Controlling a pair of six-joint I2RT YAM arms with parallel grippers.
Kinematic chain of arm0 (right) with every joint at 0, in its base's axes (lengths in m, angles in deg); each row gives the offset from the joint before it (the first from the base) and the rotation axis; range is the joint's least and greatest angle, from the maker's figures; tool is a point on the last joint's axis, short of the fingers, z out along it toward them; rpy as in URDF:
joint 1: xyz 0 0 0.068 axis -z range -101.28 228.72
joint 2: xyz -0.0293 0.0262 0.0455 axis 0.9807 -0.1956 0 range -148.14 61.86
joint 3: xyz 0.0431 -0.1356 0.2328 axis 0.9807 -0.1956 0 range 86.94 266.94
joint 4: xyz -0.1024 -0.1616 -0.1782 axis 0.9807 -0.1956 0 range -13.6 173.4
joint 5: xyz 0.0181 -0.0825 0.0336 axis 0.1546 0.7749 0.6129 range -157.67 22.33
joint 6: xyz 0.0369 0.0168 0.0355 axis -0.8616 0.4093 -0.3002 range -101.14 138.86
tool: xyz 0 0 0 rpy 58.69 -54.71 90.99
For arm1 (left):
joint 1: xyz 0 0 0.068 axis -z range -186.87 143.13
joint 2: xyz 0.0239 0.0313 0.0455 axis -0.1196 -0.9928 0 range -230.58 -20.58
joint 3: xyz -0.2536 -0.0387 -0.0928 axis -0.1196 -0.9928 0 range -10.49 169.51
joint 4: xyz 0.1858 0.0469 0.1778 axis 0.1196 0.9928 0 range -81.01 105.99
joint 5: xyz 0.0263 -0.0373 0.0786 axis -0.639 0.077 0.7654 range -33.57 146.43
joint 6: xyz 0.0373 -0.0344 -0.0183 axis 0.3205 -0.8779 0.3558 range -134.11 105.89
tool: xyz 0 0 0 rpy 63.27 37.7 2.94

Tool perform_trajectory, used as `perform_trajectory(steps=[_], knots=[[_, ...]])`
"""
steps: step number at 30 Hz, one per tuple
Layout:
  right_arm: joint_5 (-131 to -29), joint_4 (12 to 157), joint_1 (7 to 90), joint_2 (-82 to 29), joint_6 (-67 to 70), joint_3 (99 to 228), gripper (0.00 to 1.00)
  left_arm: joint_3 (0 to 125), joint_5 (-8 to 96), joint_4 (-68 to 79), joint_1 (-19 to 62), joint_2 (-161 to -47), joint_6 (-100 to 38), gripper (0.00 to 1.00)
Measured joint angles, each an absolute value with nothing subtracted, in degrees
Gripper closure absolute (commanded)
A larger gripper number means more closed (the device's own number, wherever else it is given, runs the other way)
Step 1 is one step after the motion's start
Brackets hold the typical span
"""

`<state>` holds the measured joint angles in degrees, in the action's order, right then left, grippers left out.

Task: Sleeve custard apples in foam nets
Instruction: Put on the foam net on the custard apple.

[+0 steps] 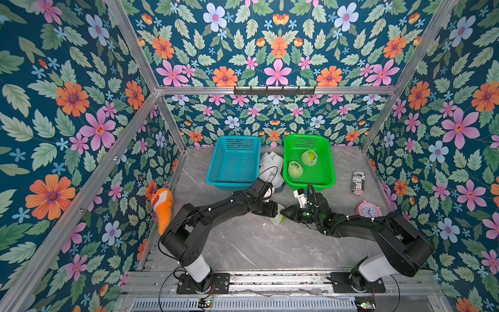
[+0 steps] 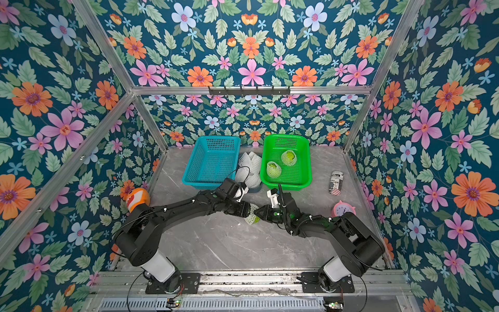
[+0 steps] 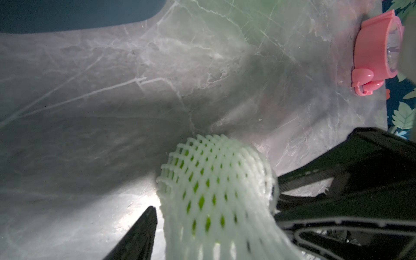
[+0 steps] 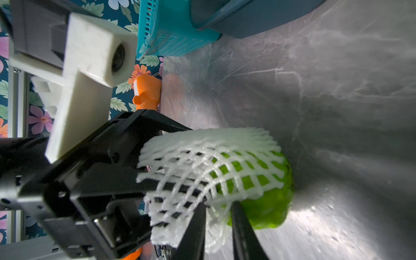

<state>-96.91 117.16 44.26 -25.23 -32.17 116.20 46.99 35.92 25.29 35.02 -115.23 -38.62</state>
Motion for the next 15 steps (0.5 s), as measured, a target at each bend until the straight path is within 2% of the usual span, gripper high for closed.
perform_trajectory(steps=[2,7,9,15], knots=[[-97.0,117.6,44.0,-25.6,-32.3,116.6,0.76,47.0,35.9,25.3,35.0,-115.2,-38.6,0.38],[-97.0,117.5,43.5,-25.8,-32.4,117.5,0.85,46.8,35.9,25.0,35.0,-115.1,-38.6,0.38],[-97.0,117.5,43.5,-25.9,-32.4,117.5,0.92,46.8,35.9,24.9,35.0,-115.1,-38.7,0.38],[-96.2,116.7,43.5,-24.5,-32.5,116.2,0.95,46.8,35.7,25.1,35.0,-115.1,-38.6,0.38]])
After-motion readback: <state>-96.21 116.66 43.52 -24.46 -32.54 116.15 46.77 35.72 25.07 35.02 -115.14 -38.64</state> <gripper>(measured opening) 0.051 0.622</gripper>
